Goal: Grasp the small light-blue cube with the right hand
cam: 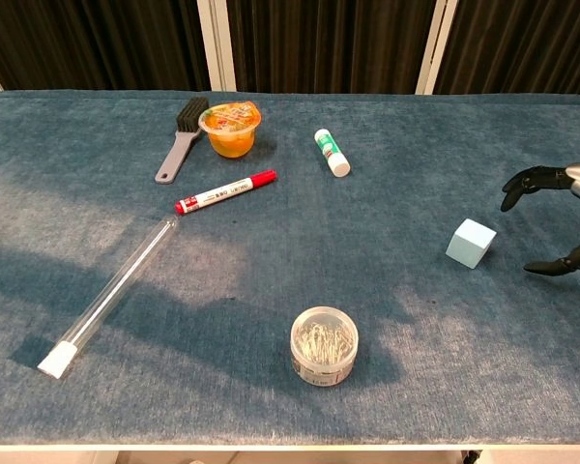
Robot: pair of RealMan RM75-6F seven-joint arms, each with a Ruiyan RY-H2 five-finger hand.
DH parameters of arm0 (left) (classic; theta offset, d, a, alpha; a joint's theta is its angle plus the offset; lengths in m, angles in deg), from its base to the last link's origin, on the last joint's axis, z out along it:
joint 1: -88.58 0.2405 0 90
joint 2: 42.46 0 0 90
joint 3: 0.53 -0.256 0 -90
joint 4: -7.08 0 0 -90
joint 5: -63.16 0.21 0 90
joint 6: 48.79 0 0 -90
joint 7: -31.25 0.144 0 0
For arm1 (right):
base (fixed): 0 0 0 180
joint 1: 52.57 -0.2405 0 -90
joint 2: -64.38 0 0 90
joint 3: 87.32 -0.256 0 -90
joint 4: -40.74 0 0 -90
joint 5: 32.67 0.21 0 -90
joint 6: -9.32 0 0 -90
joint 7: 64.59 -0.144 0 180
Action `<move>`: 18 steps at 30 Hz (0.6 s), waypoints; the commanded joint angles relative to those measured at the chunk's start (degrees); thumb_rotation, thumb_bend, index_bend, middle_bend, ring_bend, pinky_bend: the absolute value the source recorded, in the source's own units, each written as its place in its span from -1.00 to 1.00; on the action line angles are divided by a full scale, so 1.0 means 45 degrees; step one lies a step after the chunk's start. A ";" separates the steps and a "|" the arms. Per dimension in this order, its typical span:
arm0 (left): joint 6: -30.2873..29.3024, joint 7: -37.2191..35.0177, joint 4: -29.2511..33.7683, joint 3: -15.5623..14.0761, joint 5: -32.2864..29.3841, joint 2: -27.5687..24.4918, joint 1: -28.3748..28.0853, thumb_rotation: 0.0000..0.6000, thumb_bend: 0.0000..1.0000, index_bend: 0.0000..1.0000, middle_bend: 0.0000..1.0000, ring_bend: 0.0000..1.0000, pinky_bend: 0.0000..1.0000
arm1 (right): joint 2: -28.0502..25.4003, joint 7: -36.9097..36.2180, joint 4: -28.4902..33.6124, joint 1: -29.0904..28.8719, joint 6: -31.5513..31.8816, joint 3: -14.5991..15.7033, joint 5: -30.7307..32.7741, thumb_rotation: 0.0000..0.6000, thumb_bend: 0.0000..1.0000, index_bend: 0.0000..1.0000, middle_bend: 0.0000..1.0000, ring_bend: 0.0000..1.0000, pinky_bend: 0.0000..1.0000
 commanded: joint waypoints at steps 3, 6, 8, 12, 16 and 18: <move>0.0008 -0.0008 0.0001 0.0004 -0.0002 0.0003 -0.0005 1.00 -0.47 -0.81 -1.00 -1.00 -0.82 | 0.0615 -0.0675 -0.0653 -0.0259 0.0009 -0.0167 0.0136 1.00 -0.49 -0.17 -0.46 -0.48 -0.65; -0.0001 0.0019 -0.0011 -0.0006 0.0030 0.0004 -0.0008 1.00 -0.47 -0.81 -1.00 -1.00 -0.82 | 0.0947 -0.1527 -0.1052 -0.0377 -0.0043 -0.0178 0.0148 1.00 -0.49 -0.16 -0.46 -0.47 -0.65; -0.0013 0.0029 -0.0024 -0.0013 0.0064 0.0012 -0.0012 1.00 -0.47 -0.81 -1.00 -1.00 -0.82 | 0.1136 -0.2338 -0.1345 -0.0468 -0.0075 -0.0144 0.0080 1.00 -0.49 -0.16 -0.46 -0.47 -0.65; 0.0010 0.0035 -0.0041 -0.0024 0.0074 0.0027 -0.0023 1.00 -0.47 -0.81 -1.00 -1.00 -0.82 | 0.1361 -0.3661 -0.1806 -0.0647 -0.0090 -0.0072 -0.0088 1.00 -0.49 -0.15 -0.46 -0.47 -0.65; 0.0017 0.0026 -0.0057 -0.0016 0.0082 0.0044 -0.0037 1.00 -0.47 -0.81 -1.00 -1.00 -0.82 | 0.1414 -0.4220 -0.2073 -0.0823 -0.0180 0.0040 -0.0222 1.00 -0.49 -0.15 -0.46 -0.47 -0.65; 0.0025 0.0025 -0.0061 -0.0018 0.0083 0.0046 -0.0042 1.00 -0.47 -0.81 -1.00 -1.00 -0.82 | 0.1420 -0.4415 -0.2100 -0.0897 -0.0237 0.0074 -0.0236 1.00 -0.49 -0.14 -0.46 -0.47 -0.65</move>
